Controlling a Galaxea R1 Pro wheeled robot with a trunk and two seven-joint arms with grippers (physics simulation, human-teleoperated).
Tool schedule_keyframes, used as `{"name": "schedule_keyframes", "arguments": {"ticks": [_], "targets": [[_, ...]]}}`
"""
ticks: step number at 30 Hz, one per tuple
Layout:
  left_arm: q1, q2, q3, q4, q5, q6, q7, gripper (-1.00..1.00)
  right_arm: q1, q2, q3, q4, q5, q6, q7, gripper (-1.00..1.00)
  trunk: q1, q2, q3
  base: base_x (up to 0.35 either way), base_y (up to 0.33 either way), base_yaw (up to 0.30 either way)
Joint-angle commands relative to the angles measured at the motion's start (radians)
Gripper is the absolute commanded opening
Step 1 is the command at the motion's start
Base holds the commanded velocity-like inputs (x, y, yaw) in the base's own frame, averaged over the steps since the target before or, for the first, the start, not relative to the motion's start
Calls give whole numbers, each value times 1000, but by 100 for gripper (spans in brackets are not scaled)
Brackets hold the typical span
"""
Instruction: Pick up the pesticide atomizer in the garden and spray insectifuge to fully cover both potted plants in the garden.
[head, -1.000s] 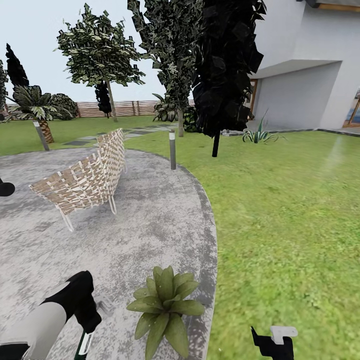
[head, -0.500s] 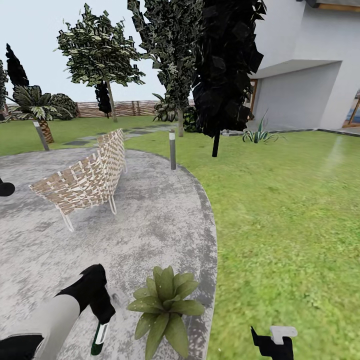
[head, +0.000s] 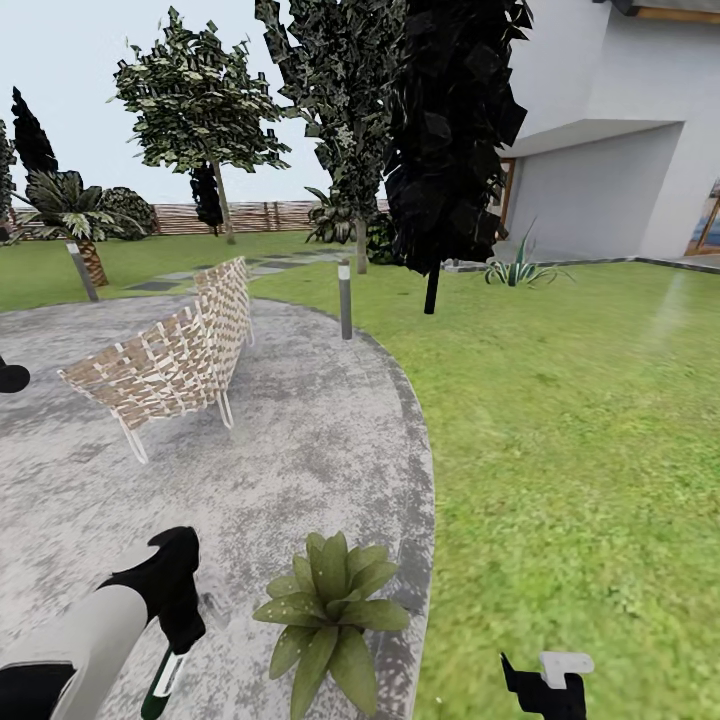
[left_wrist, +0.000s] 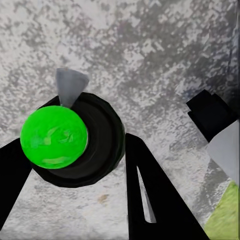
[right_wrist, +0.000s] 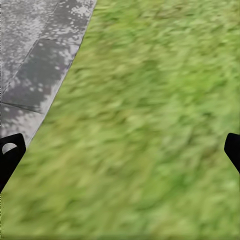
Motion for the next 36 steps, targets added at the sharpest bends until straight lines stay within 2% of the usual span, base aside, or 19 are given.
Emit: {"name": "schedule_keyframes", "arguments": {"ticks": [1, 3, 6, 10, 15, 26, 30, 36], "targets": [[2, 1, 1, 0, 0, 4, -7, -100, 0, 1, 5, 0, -11, -3, 5, 100, 0, 0, -1, 0, 0, 0], [5, 9, 4, 2, 9, -16, -8, -100, 0, 3, 5, 0, -11, -3, 5, 100, 0, 0, -1, 0, 0, 0], [7, 23, 8, 32, 56, -30, -8, -100, 0, 5, 4, 0, -11, -3, 5, 100, 0, 0, -1, 0, 0, 0], [5, 31, 8, 33, 99, -30, -7, -100, 0, 5, 4, 0, -11, -3, 5, 100, 0, 0, -1, 0, 0, 0], [-13, 29, 6, 30, 104, -22, -7, -100, 0, 5, 4, 0, -11, -3, 5, 100, 0, 0, -1, 0, 0, 0], [20, 25, 2, 46, 105, -34, 8, -100, 0, 5, 4, 0, -11, -3, 5, 100, 0, 0, -1, 0, 0, 0], [27, 37, 9, 38, 105, -33, 10, -100, 0, 5, 4, 0, -11, -3, 5, 100, 0, 0, -1, 0, 7, 0], [28, 39, 11, 32, 105, -32, 10, -100, 0, 5, 4, 0, -11, -3, 5, 100, 0, 0, -1, 0, 215, -25]]}}
